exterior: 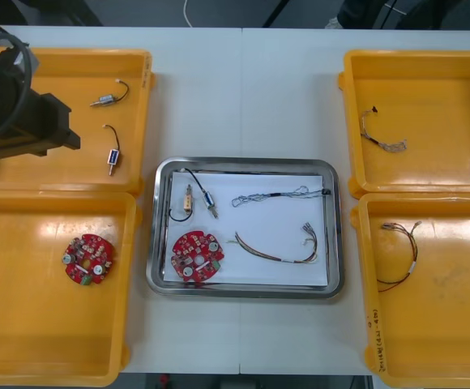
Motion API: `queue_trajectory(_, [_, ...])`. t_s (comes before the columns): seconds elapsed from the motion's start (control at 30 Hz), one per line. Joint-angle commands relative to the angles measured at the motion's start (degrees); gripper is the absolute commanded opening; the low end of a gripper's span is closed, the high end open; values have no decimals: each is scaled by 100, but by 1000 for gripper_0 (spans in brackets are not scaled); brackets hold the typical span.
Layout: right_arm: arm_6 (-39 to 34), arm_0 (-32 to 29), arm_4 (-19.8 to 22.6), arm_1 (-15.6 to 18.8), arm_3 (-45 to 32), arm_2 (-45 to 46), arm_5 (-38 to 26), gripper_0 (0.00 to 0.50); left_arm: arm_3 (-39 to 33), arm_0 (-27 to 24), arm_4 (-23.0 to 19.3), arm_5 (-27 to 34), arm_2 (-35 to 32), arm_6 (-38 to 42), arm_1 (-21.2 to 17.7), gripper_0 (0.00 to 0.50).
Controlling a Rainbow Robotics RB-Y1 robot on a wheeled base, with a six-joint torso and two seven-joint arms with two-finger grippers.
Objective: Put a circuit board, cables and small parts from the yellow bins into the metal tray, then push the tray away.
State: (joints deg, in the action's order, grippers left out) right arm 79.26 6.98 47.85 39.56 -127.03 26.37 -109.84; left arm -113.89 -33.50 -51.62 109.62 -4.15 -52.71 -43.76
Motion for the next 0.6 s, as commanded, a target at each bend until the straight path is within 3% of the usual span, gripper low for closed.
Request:
queue_trajectory(0.03, [-235,251,163,131,-181,-422,-16,500,-353,432,-112,38,-384,-618,-396,500])
queue_trajectory(0.23, [-253,603,541,210,-181,-861,-16,500,-485,872,-156,38,-692,-837,-449,500])
queue_trajectory(0.6, [-270,1508,690,219,-173,-2083,-16,500,-687,1584,-191,38,-1167,-1180,-475,500])
